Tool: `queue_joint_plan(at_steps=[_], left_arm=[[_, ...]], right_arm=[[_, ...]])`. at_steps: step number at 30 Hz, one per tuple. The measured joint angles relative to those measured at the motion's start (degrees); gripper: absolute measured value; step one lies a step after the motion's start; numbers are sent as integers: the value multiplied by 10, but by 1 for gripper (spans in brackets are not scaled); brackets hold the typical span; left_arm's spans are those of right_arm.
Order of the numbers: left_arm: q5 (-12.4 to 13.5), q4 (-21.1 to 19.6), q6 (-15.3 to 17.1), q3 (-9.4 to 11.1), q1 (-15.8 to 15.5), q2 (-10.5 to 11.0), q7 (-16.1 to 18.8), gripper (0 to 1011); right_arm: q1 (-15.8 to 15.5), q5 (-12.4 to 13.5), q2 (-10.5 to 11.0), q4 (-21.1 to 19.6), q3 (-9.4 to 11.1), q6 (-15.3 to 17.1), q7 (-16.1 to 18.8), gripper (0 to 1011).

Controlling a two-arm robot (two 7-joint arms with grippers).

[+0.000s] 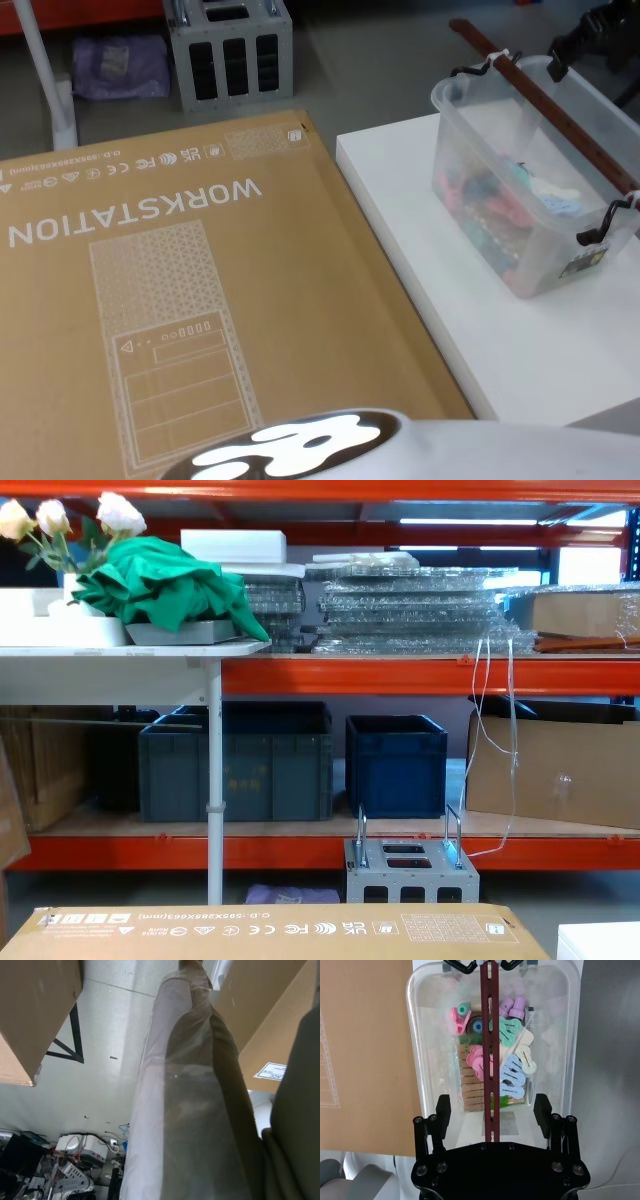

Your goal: Use one hand to grasp the basket and place it at the designated location.

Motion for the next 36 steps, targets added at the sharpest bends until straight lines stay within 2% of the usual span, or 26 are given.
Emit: queue_joint_plan(at_steps=[36], left_arm=[[0,0,0,0,0,0,0,0]], right_arm=[[0,0,0,0,0,0,0,1000]])
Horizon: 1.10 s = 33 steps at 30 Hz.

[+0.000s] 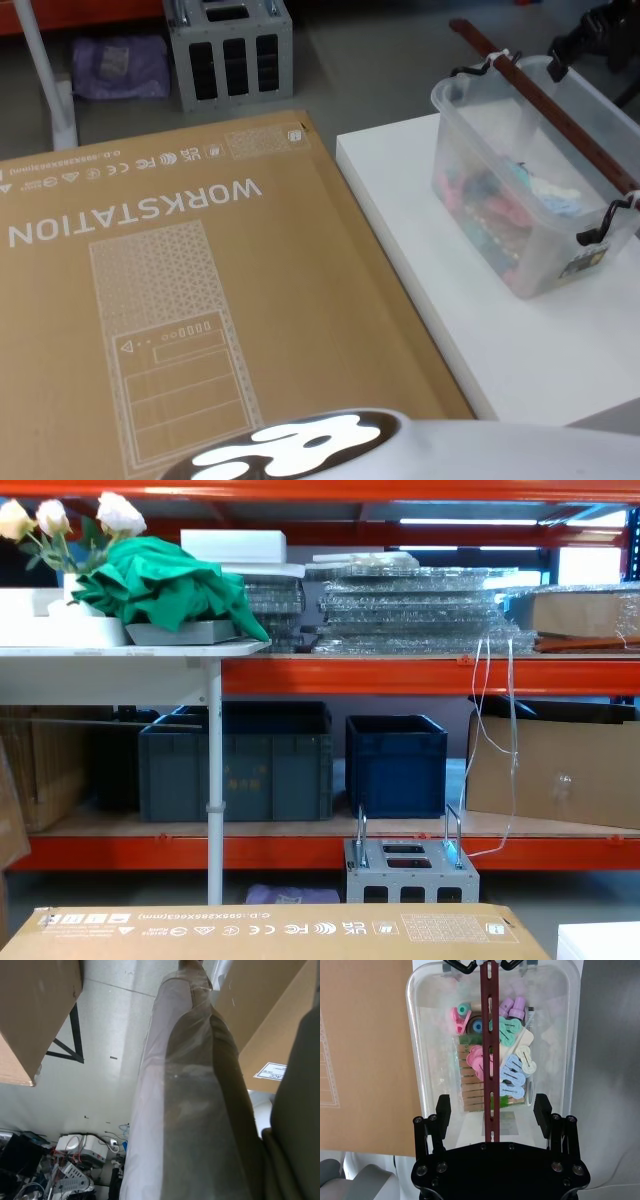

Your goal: Use one hand to grasp the basket and place it at the designated location.

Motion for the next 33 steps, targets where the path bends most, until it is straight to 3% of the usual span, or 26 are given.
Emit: queue_joint_plan(at_steps=[12,21,33], left_arm=[[0,0,0,0,0,0,0,0],[0,0,0,0,0,0,0,0],[0,0,0,0,0,0,0,0]], right_arm=[[0,0,0,0,0,0,0,1000],[-8,0,-8,7,0,-20,2,1000],[-8,-10,-34,51,-17,-18,16,1000]])
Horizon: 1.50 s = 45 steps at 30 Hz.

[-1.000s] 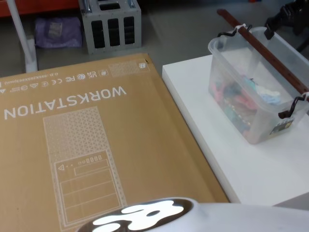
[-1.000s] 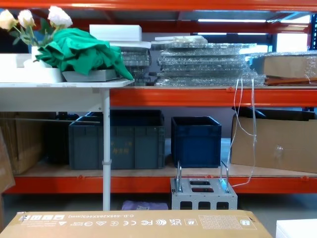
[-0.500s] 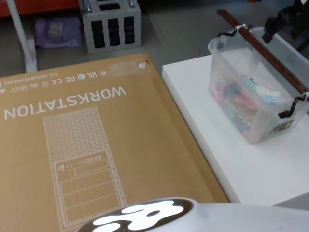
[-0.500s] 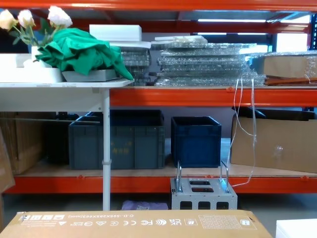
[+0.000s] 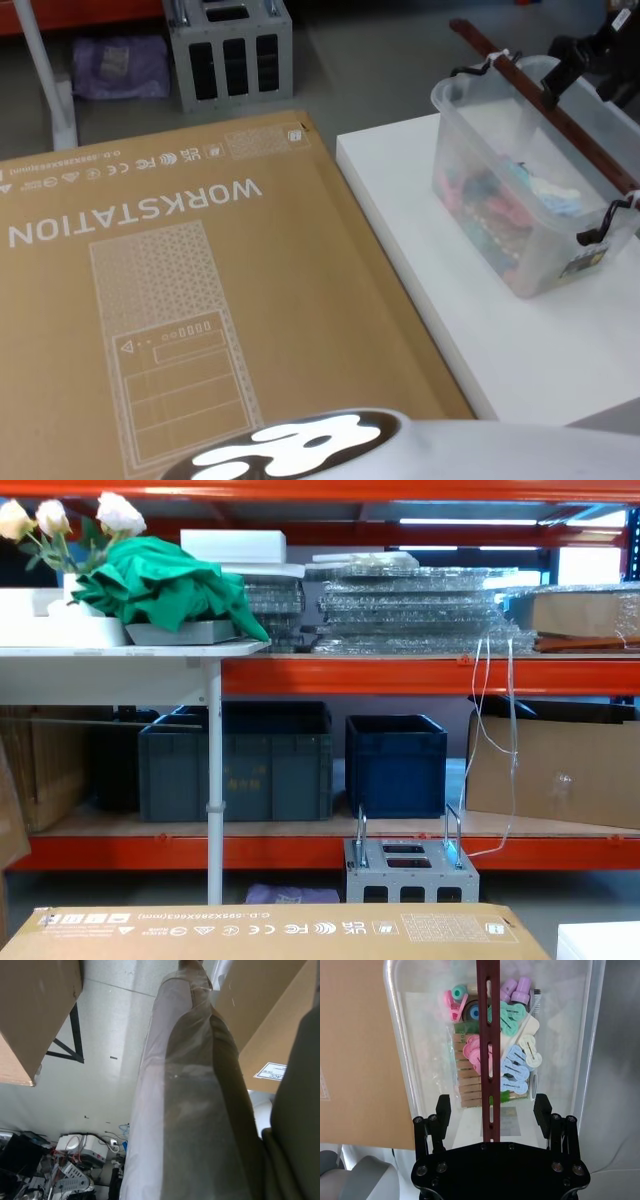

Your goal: Use one hand to grasp the basket and place it at the designated location.

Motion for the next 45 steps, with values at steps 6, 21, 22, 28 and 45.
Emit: queue_joint_plan(at_steps=[6,21,22,28,45], left_arm=[[0,0,0,0,0,0,0,0],[0,0,0,0,0,0,0,0],[0,0,0,0,0,0,0,0],[0,0,0,0,0,0,0,0],[0,0,0,0,0,0,0,0]], right_arm=[[3,-3,-6,10,-6,4,3,1001],[3,-3,-43,76,-35,-21,23,1001],[3,-2,-45,77,-38,-23,24,1000],[3,2,-46,77,-45,-25,24,1001],[9,6,-54,90,-57,-26,23,981]])
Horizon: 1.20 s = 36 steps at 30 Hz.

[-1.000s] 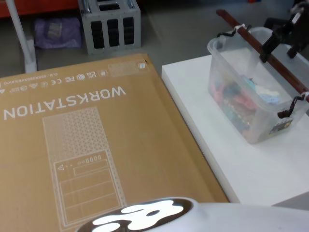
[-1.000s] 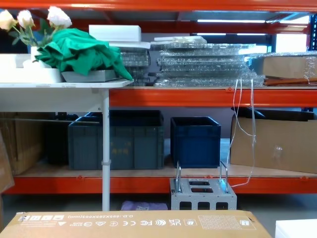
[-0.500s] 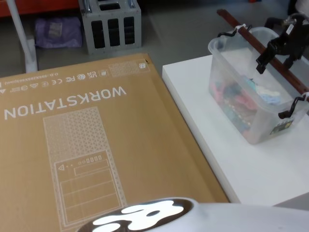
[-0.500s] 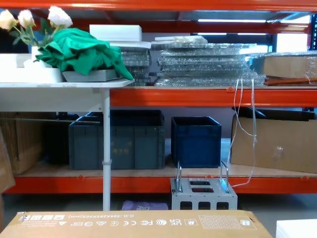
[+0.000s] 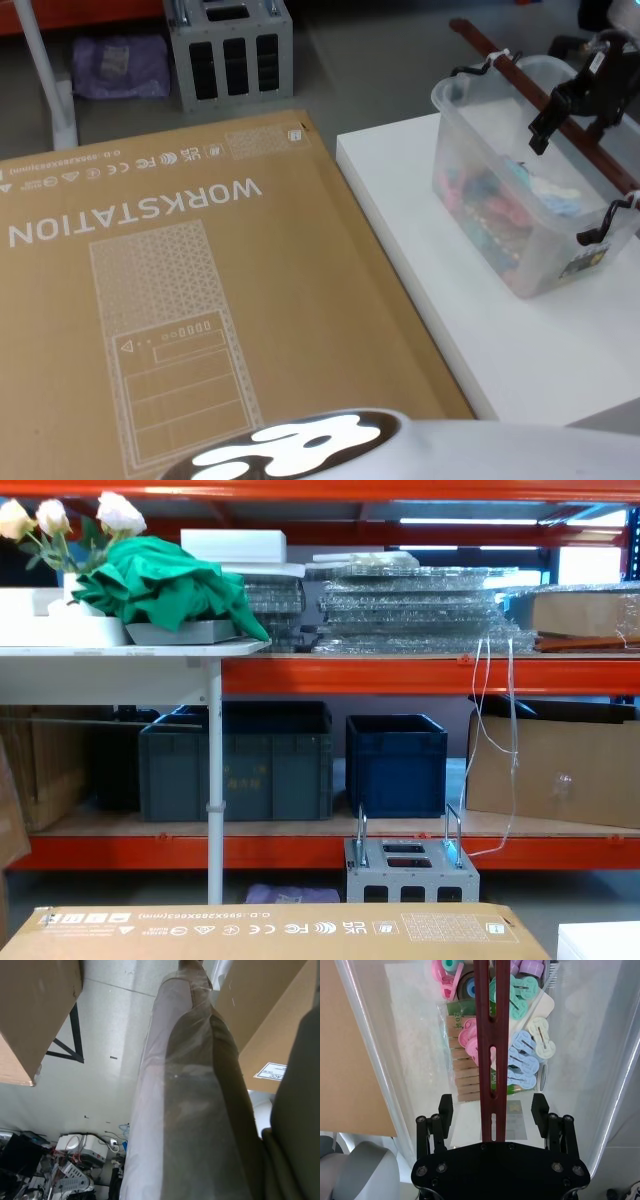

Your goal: Use one hand to grasp the basket and place it at the designated location.

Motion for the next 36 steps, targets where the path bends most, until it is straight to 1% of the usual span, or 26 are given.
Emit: queue_joint_plan(at_steps=[4,6,8,9,11,12,14,16,18,20,25,36], left_arm=[[0,0,0,0,0,0,0,0],[0,0,0,0,0,0,0,0],[0,0,0,0,0,0,0,0],[0,0,0,0,0,0,0,0],[0,0,0,0,0,0,0,0],[0,0,0,0,0,0,0,0],[0,0,0,0,0,0,0,0],[0,0,0,0,0,0,0,0],[0,0,0,0,0,0,0,0],[0,0,0,0,0,0,0,0],[0,0,0,0,0,0,0,0],[0,0,0,0,0,0,0,0]], right_arm=[[0,2,1,0,0,-3,-1,901],[0,3,1,0,-1,-4,-3,834],[0,4,2,0,-1,-5,-3,797],[0,4,2,0,-1,-5,-3,741],[0,4,2,-1,-1,-5,-4,703],[0,4,2,-1,-2,-5,-4,643],[0,5,3,-1,-2,-5,-4,602],[0,5,4,-3,-2,-5,-4,528],[0,5,5,-4,-3,-5,-5,478],[0,5,5,-4,-3,-5,-5,380],[0,6,6,-5,-3,-5,-6,246],[0,7,6,-3,-3,-7,-8,234]])
